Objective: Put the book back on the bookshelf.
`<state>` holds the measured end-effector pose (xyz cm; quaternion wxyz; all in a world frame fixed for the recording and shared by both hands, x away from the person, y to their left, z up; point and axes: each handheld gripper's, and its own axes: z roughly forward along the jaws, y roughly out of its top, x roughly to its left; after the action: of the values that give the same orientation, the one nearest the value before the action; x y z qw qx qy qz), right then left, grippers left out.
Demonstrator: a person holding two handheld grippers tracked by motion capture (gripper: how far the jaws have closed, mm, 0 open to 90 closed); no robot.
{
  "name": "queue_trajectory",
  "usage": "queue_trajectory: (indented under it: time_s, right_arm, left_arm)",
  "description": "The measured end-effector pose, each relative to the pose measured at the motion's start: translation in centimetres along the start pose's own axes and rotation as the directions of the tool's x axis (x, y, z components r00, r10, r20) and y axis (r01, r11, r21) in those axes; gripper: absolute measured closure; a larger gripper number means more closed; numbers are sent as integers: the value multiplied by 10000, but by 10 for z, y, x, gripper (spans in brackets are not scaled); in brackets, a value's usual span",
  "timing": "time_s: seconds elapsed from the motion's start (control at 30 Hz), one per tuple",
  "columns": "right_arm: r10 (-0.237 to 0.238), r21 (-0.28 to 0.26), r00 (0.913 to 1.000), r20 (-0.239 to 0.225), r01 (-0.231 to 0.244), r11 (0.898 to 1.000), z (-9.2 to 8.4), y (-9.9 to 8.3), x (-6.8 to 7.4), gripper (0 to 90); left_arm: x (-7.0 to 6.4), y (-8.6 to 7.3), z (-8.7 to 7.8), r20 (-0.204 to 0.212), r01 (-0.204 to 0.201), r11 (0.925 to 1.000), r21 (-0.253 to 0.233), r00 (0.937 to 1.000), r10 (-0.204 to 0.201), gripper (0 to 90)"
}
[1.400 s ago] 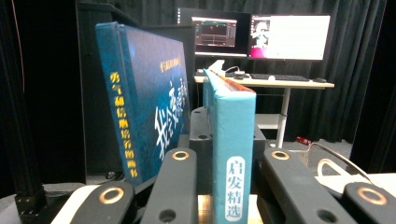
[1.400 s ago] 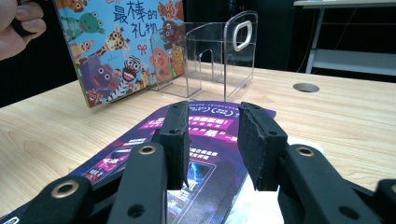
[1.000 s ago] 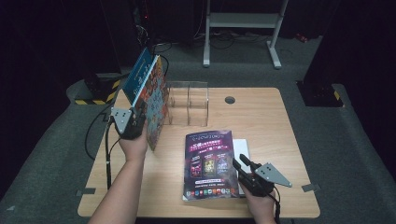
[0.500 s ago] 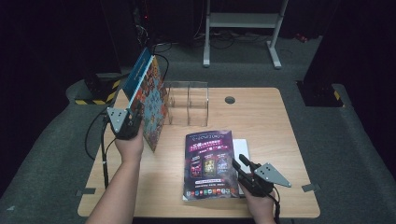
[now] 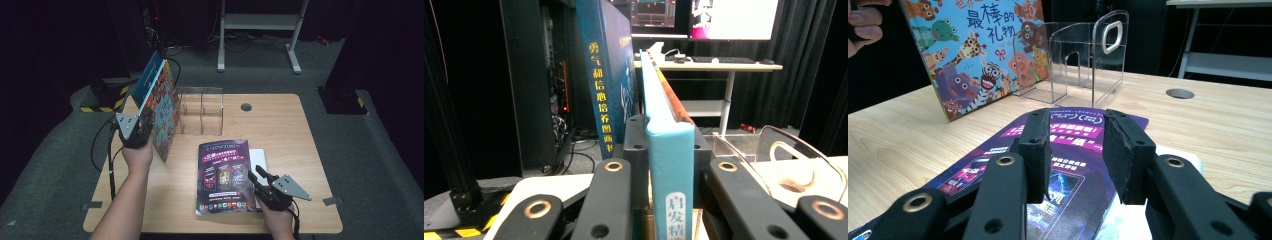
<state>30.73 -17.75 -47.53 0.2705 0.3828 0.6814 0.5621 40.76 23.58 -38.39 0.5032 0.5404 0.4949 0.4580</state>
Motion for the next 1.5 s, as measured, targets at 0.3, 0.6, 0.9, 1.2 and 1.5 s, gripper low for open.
queue_trajectory:
  time_s: [0.3,0.6,0.9,1.2,1.5]
  right_arm:
    - [-17,5,10000,-20,17,10000,1,0,1,634]
    - [4,20,10000,-40,-4,10000,1,0,1,632]
    - [-1,-1,10000,-71,1,10000,0,1,1,630]
    - [-5,14,10000,-88,6,10000,1,0,2,631]
    - [13,33,9999,-103,-13,10000,1,0,2,630]
  left_arm:
    - [3,3,0,33,-224,9993,293,9997,223,773]
    - [3,7,0,49,-577,9963,631,9983,575,761]
    - [5,11,1,73,-838,9927,868,9965,835,751]
    - [6,11,0,165,-995,9907,928,9950,984,720]
    - [6,16,-2,214,-1030,9919,737,9946,1017,691]
